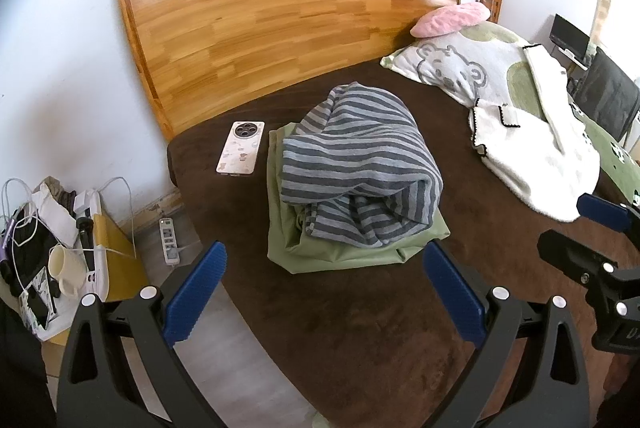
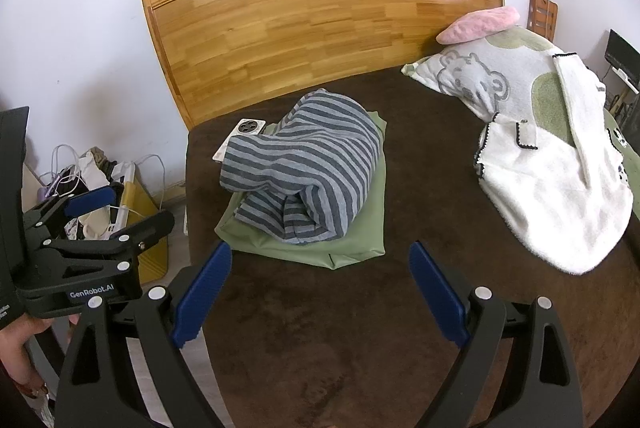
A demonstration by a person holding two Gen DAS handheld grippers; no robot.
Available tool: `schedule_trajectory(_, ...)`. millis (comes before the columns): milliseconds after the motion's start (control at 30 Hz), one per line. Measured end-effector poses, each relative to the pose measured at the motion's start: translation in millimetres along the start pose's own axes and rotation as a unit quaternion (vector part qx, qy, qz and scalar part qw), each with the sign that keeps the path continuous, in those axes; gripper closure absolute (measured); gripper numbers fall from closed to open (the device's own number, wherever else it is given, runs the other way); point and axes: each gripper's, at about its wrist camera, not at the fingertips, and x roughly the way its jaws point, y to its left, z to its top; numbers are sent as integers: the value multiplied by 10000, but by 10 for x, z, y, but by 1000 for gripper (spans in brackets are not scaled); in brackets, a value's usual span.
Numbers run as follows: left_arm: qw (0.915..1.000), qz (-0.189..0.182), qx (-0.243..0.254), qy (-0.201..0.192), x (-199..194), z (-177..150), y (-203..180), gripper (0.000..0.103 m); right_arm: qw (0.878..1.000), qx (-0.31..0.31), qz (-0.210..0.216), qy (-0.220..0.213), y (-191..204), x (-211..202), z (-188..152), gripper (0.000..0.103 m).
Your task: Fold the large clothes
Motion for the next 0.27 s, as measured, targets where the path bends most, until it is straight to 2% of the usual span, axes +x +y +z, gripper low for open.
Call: schedule_trajectory(267,10000,66,-18,58,9,8,30,7,10000,-7,-2,-4,4,0,1,14)
